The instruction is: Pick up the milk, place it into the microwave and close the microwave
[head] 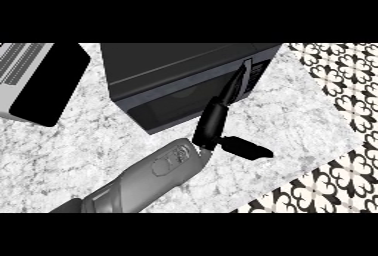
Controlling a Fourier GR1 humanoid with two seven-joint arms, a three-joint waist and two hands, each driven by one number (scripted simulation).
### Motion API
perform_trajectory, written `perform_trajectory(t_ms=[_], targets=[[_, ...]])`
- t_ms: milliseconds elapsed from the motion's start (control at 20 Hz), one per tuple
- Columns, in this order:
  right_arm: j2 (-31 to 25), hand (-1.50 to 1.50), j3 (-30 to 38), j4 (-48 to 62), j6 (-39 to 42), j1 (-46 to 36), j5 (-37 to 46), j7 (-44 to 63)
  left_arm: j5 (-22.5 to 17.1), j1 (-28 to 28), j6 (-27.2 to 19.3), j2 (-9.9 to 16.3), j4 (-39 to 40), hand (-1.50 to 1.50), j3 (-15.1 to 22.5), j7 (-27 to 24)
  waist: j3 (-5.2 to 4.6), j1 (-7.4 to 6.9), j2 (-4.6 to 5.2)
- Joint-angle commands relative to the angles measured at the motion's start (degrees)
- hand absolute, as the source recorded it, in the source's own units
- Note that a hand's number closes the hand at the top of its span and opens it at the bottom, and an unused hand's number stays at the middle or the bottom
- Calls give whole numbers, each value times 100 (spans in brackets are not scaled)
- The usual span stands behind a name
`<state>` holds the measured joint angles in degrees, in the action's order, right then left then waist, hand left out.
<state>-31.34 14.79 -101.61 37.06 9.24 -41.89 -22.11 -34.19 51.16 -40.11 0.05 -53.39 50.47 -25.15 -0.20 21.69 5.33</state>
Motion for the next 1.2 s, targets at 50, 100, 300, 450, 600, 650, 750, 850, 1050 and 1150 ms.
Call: perform_trajectory(t_ms=[50, 100, 300, 450, 600, 650, 750, 850, 1050, 1150], targets=[[-115, -150, 52, 37, 47, -111, -182, 56, -244, 216, -47, -5, 247, -150, -38, -139, 6, 149, 37], [-125, -150, 46, 86, 4, -181, -217, 91, -269, 299, -71, -5, 221, -150, -9, -151, 10, 127, 44], [-224, -150, 79, 149, 72, -184, -342, 151, -436, 324, -135, -4, 275, -150, 9, -264, 11, 205, 29], [-316, -150, 82, 133, 108, -253, -379, 198, -523, 277, -129, -4, 355, -150, 69, -395, 3, 185, 51], [-379, -150, 106, 185, 115, -288, -447, 244, -630, 314, -146, -4, 386, -150, 84, -475, 6, 241, 75], [-377, -150, 72, 211, 165, -307, -513, 248, -652, 352, -150, -4, 376, -150, 127, -496, 16, 225, 58], [-436, -150, 109, 221, 119, -343, -512, 292, -724, 388, -205, -4, 386, -150, 131, -546, 8, 231, 44], [-462, -150, 99, 238, 171, -345, -567, 306, -783, 421, -186, -4, 454, -150, 147, -573, 16, 260, 51], [-496, -150, 83, 273, 222, -390, -675, 333, -921, 467, -241, -4, 492, -150, 158, -656, 19, 280, 52], [-545, -150, 91, 264, 217, -448, -714, 362, -987, 464, -259, -5, 486, -150, 216, -696, 13, 271, 39]])
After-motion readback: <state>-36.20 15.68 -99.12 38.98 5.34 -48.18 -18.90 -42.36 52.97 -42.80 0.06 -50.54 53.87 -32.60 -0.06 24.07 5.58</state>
